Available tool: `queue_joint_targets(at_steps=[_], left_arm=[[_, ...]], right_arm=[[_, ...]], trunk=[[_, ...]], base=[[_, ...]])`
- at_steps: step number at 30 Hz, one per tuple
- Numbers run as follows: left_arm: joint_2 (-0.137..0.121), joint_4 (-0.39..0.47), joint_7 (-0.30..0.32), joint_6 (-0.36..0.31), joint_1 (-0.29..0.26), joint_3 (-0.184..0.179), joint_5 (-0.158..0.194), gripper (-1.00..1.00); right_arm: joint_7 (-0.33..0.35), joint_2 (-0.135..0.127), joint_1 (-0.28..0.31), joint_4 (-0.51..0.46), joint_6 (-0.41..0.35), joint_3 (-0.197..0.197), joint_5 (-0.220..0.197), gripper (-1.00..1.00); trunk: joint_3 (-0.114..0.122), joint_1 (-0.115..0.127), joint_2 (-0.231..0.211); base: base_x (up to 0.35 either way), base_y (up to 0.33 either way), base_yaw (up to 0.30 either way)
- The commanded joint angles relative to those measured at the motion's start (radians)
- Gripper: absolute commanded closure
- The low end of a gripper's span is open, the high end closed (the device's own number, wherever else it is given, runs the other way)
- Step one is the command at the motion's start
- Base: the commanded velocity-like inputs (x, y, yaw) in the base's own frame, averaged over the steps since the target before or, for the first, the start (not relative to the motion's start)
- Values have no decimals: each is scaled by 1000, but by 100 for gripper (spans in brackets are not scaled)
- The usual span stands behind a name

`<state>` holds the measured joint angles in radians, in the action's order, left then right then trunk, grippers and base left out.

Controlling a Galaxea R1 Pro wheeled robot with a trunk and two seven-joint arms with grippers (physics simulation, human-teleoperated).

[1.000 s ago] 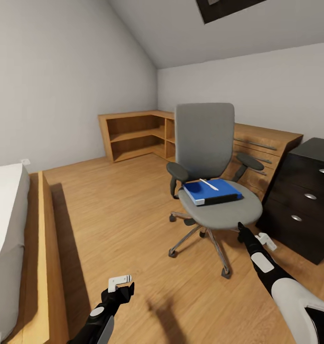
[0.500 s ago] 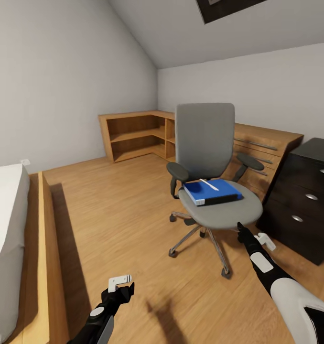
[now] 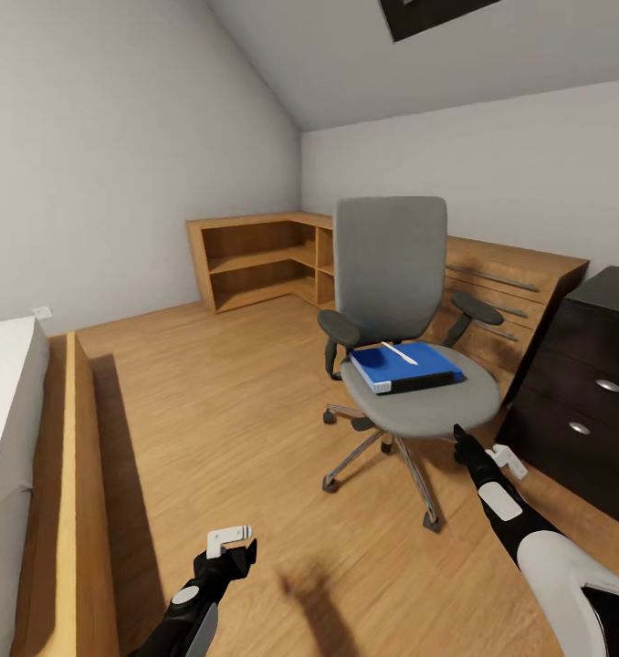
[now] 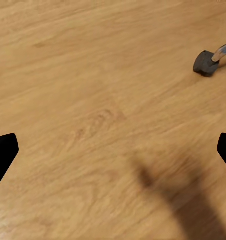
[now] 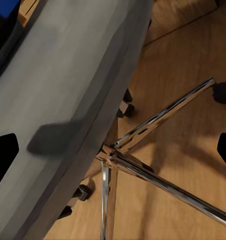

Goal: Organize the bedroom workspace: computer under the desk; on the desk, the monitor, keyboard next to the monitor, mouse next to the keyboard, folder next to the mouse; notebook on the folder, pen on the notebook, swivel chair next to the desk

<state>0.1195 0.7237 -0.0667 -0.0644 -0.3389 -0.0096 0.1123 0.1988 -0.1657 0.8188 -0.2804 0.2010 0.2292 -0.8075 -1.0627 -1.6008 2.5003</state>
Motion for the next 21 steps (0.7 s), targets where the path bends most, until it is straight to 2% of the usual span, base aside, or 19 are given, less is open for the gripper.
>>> queue_joint_targets(at_steps=[1,21], left_arm=[[0,2,-4,-5,0,-1,10,-100],[0,2,-4,-5,0,-1,10,-100]], right_arm=[[7,0,0,4,2,-2,-13,-100],[7,0,0,3,2,-4,-13,-100]], trunk=[[-1,0,0],[-1,0,0]], base=[[85,0,0],[93,0,0]])
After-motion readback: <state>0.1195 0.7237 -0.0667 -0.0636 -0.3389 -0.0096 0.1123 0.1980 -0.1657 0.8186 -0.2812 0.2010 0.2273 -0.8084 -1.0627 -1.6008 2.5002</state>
